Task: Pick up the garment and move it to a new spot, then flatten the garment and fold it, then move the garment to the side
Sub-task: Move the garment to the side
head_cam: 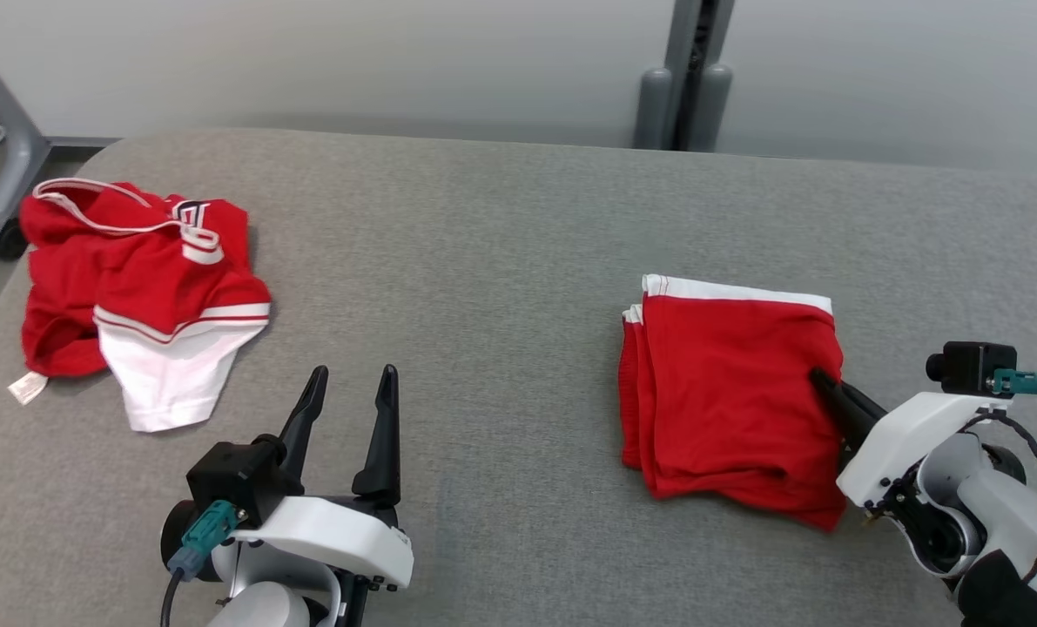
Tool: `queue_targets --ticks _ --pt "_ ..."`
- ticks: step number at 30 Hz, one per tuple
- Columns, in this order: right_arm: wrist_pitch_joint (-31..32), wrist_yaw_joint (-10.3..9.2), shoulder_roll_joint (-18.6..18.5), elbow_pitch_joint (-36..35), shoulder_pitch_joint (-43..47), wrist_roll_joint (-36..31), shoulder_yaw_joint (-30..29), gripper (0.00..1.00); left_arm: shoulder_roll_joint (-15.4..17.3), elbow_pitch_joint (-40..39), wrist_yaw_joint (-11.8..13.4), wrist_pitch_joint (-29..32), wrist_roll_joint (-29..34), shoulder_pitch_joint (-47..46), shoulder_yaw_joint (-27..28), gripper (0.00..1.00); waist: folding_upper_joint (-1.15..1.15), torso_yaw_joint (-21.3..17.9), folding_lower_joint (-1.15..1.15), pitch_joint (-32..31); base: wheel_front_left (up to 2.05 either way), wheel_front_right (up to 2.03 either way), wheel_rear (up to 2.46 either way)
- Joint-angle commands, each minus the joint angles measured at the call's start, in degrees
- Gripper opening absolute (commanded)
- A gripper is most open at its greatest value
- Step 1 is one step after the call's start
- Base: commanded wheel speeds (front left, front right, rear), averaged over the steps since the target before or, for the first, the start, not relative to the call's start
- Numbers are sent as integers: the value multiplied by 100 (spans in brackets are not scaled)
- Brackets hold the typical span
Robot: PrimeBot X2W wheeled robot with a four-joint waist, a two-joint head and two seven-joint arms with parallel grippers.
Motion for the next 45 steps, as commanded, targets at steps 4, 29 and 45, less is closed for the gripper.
queue_targets --ticks 4,29,45 --pt "-73 1 -300 -105 -203 -147 163 0 50 -60 14 12 48 -95 8 100 0 -691 0 62 0 0 0" --pt "-301 1 -436 317 -1137 -272 471 0 230 -224 98 284 269 -522 -140 100 0 -2520 0 508 0 0 0" --pt "-748 1 -948 1328 -2017 -558 431 0 680 -1080 440 717 707 -815 -203 100 0 -2141 0 1136 0 0 0"
